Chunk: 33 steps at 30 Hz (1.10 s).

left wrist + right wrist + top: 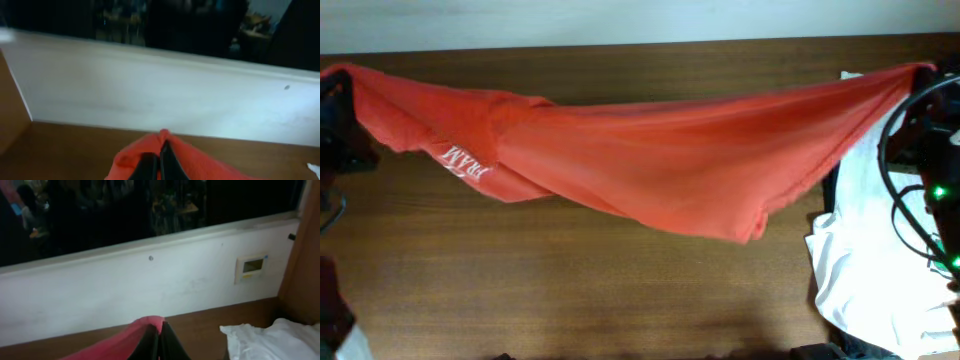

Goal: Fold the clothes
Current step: 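Lift the shirt with both grippers, shake it, and lay it flat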

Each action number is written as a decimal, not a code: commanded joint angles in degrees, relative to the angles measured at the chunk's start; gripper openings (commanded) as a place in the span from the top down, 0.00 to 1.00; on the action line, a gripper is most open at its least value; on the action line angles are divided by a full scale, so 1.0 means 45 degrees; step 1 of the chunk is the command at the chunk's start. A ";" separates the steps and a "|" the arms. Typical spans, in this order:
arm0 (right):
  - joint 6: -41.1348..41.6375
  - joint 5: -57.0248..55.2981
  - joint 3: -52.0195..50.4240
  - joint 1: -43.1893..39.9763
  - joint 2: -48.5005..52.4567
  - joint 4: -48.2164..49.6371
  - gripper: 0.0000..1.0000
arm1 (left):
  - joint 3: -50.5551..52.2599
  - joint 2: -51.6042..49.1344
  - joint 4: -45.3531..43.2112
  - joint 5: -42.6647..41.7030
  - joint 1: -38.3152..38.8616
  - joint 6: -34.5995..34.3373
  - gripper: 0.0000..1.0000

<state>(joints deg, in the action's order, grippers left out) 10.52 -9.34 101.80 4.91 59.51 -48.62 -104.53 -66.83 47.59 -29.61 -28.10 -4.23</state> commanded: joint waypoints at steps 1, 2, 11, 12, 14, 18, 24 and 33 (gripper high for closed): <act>-0.0291 -0.0942 0.0335 -0.0049 0.0029 -0.0039 0.96 | -0.0141 0.0296 -0.0301 -0.1093 -0.0068 0.0238 1.00; -0.0389 -0.1049 0.0335 -0.0049 0.0097 -0.0141 0.96 | -0.0141 0.0272 -0.0340 -0.1311 -0.0068 0.0233 1.00; -0.0379 0.0529 0.0335 -0.0034 0.2647 -0.2127 0.96 | -0.0136 -0.0656 0.0835 -0.1579 -0.0063 0.0233 1.00; -0.0379 0.0971 0.0335 -0.0034 0.3099 -0.2161 0.96 | -0.0136 -0.0865 0.0971 -0.1579 -0.0063 0.0233 1.00; -0.0374 0.1326 0.0335 -0.0034 0.4153 -0.1486 0.96 | -0.0136 -0.1472 0.0821 -0.1583 0.0155 0.0233 1.00; -0.0374 0.1277 0.0335 -0.0155 0.5260 0.2210 0.96 | -0.0136 -0.2895 -0.1477 -0.1574 0.1360 0.0228 1.00; 0.0063 0.1273 0.0335 -0.1666 0.5566 0.7732 0.96 | -0.0141 -0.5212 -1.0797 0.0257 0.1880 -0.4090 1.00; 0.0044 0.1273 0.0418 -0.2205 0.5950 0.3123 0.96 | -0.0141 -0.5367 -0.6125 -0.3138 0.1880 -0.3643 1.00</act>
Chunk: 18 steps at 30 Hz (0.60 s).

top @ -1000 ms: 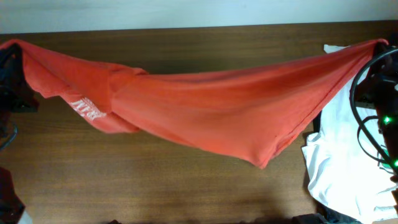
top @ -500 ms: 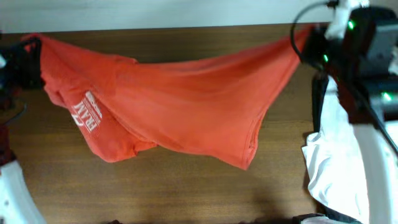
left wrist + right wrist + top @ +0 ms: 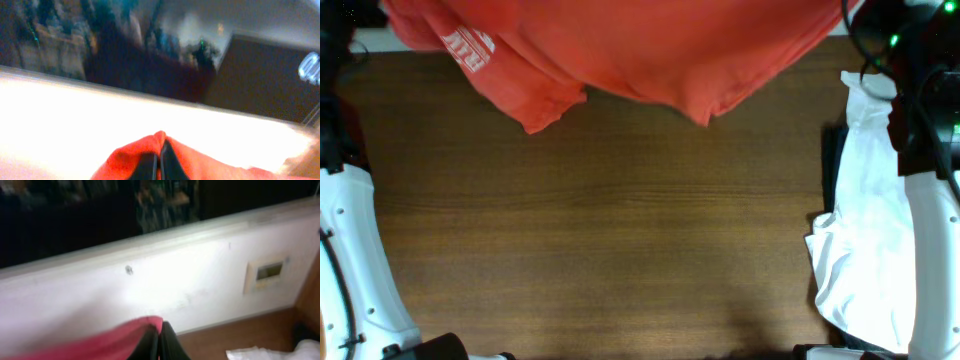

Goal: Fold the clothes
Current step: 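Lift the shirt with both grippers, shake it, and lay it flat, then grasp the shirt's bottom corners with both grippers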

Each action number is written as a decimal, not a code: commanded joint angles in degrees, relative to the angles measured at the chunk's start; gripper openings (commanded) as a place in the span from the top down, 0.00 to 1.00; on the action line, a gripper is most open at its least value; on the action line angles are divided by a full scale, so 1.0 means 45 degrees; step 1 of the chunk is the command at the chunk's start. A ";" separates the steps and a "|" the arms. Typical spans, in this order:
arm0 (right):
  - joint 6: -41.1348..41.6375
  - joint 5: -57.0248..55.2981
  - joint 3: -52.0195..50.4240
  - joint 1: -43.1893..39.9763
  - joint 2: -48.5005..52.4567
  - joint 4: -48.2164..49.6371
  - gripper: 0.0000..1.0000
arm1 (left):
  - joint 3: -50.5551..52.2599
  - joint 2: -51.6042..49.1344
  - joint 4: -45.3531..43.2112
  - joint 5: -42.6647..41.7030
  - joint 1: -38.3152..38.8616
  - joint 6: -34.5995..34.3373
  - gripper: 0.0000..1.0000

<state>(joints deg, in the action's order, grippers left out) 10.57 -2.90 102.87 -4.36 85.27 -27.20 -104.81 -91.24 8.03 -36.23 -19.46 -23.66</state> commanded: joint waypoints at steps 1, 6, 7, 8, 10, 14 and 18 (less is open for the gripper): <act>0.0024 -0.0160 0.0175 -0.0141 0.0549 -0.3327 0.96 | -0.0073 -0.0068 0.6834 -0.1501 -0.0039 0.2370 1.00; -0.0301 0.1282 0.0121 -0.0034 0.2263 -0.9219 0.96 | -0.0024 -0.1622 1.5169 0.0204 0.0631 0.5999 1.00; -0.0301 0.1481 0.0117 -0.0034 0.2511 -0.9976 0.96 | -0.0024 -0.1914 1.5732 0.0457 0.0797 0.6159 1.00; -0.0311 0.1501 0.0117 -0.0039 0.2837 -1.0992 0.96 | -0.0024 -0.2288 1.6383 0.0860 0.0986 0.6193 1.00; -0.0646 0.1511 -0.0151 -0.0034 0.3468 -1.2866 0.96 | 0.0073 -0.3050 1.7976 0.2404 0.1409 0.6188 1.00; -0.0729 0.1506 -0.1700 -0.0034 0.3623 -1.3270 0.96 | 0.2050 -0.3225 1.8112 0.3235 0.2025 0.6183 1.00; -0.0568 0.1549 -0.4192 -0.0039 0.3619 -1.3100 0.96 | 0.5435 -0.3220 1.7146 0.3395 0.2166 0.6183 1.00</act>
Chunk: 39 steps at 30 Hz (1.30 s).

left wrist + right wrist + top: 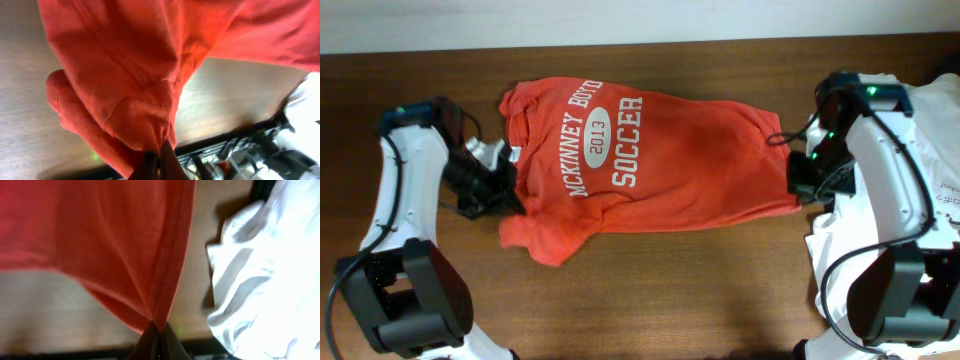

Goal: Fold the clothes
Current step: 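Grasp the shirt's bottom corners with both grippers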

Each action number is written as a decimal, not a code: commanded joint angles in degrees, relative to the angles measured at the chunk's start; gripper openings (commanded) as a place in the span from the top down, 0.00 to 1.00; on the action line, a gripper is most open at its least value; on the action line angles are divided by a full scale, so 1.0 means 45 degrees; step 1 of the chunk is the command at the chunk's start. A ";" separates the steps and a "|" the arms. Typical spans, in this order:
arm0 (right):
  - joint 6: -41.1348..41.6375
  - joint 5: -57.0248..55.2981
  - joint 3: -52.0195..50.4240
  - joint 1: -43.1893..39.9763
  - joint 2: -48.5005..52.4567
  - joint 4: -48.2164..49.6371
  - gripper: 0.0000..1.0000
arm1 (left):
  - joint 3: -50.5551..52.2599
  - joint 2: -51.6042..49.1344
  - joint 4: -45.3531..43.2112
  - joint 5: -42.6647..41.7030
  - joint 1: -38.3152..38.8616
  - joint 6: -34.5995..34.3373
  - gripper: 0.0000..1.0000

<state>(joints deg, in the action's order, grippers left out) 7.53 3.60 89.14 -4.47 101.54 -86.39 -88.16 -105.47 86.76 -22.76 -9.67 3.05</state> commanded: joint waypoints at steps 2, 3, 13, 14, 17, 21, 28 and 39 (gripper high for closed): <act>0.0102 0.0267 -0.2186 -0.0015 0.0005 0.0413 0.96 | 0.2977 -0.0034 -0.0772 0.0408 -0.0039 0.0248 1.00; 0.0325 0.0262 -0.2846 -0.0015 -0.0005 0.0782 0.96 | 0.3458 -0.0029 -0.0913 0.0491 -0.0053 0.0248 1.00; 0.2934 -0.1583 -0.4823 -0.0024 -0.0005 0.2059 0.96 | 0.4454 0.0675 -0.2395 0.2744 -0.0053 -0.1836 1.00; 0.3473 -0.2123 -0.4823 -0.0024 -0.0005 0.2055 0.96 | 0.4512 0.0675 -0.2686 0.2535 -0.0039 -0.1831 1.00; 0.4376 -0.3356 -0.4823 -0.0024 -0.0005 0.2176 0.96 | 0.4789 0.0670 -0.3400 0.2540 -0.0039 -0.1831 0.98; 0.5100 -0.4818 -0.4823 -0.0034 -0.0005 0.2550 0.95 | 0.5115 0.0656 -0.4464 0.2531 -0.0039 -0.1836 0.41; 0.5056 -0.4818 -0.4823 -0.0024 0.0000 0.2647 0.86 | 0.5440 0.0656 -0.4954 0.2108 0.0024 -0.1826 0.30; 0.1394 -0.0005 -0.4833 -0.0015 0.0000 0.2919 0.86 | 0.5445 0.0860 -0.4197 0.3721 0.0189 -0.2268 1.00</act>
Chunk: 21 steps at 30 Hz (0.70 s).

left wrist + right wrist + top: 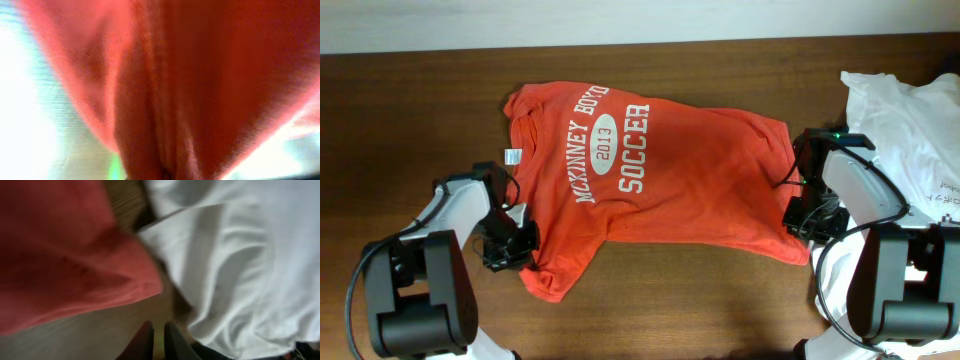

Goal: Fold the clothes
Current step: 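Grasp the shirt's bottom corners with both grippers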

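Observation:
The orange T-shirt (660, 170) lies spread on the wooden table (670, 300), its white "McKinney Boyd 2013 Soccer" print facing up. My left gripper (510, 250) sits low at the shirt's near-left sleeve. In the left wrist view, blurred orange cloth (200, 75) fills the frame and gathers to a pinch at the bottom, hiding the fingers. My right gripper (803, 222) is at the shirt's near-right corner. Its fingertips (145, 340) stand slightly apart over bare wood, and the shirt's edge (60, 255) lies free just ahead of them.
A heap of white clothes (910, 100) lies along the table's right edge, close beside my right gripper and showing as white cloth (230, 255) in the right wrist view. Bare wood runs along the front of the table.
Both grippers have moved nearer the front edge, and the shirt's lower edge came with them, so it lies flatter. My right gripper has let go of the shirt corner.
Both grippers first held the orange shirt stretched between them above the table. Then it was carried toward the far edge, still hanging. Then it lay print-up on the table with both grippers shut on it. Now it lies flatter, and the right gripper has let go.

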Each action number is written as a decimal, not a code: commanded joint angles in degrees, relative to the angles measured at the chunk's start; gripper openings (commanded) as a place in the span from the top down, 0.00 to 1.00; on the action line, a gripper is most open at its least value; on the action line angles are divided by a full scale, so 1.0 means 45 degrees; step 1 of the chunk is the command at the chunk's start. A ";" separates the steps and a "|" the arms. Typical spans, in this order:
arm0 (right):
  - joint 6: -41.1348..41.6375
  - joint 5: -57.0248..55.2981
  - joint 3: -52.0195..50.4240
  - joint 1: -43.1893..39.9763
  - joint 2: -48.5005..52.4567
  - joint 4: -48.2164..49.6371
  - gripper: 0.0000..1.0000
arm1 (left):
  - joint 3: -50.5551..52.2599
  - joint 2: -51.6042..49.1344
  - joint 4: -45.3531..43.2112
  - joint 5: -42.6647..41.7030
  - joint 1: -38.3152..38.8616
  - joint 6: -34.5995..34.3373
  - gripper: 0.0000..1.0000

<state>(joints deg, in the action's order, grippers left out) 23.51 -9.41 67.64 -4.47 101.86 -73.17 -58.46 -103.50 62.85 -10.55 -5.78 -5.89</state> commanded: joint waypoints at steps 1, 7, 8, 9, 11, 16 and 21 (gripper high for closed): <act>-0.2220 0.3356 -0.0058 -0.0010 -0.0073 -0.0029 0.82 | -0.1404 0.0607 0.1350 0.0957 -0.1035 -0.0588 1.00; -0.2225 0.5314 -0.0068 -0.0005 -0.0073 -0.0126 0.64 | -0.1545 0.1996 0.1132 -0.1282 -0.2778 -0.0772 1.00; -0.2220 0.5649 -0.0131 0.0005 -0.0073 -0.0160 0.63 | -0.1545 0.1996 0.1132 -0.1282 -0.2720 -0.0767 1.00; -0.2220 0.5901 -0.0238 0.0015 -0.0073 -0.0155 0.63 | -0.1545 0.1996 0.1117 -0.1268 -0.2657 -0.0763 1.00; -0.2215 0.6300 -0.0738 0.0175 -0.0073 -0.0039 0.63 | -0.1545 0.1996 0.0991 -0.1273 -0.2506 -0.0758 1.00; -0.1103 0.5304 -0.1967 0.0243 -0.0073 0.1020 0.63 | -0.1545 0.1996 0.0850 -0.1239 -0.2467 -0.0743 1.00; -0.0107 0.3366 -0.1996 0.0253 -0.0073 0.1132 0.56 | -0.1545 0.1996 0.0855 -0.1239 -0.2467 -0.0719 1.00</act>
<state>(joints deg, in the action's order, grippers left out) 18.74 13.37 58.96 -3.66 101.86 -68.60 -64.42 -95.46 66.76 -15.25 -16.99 -8.86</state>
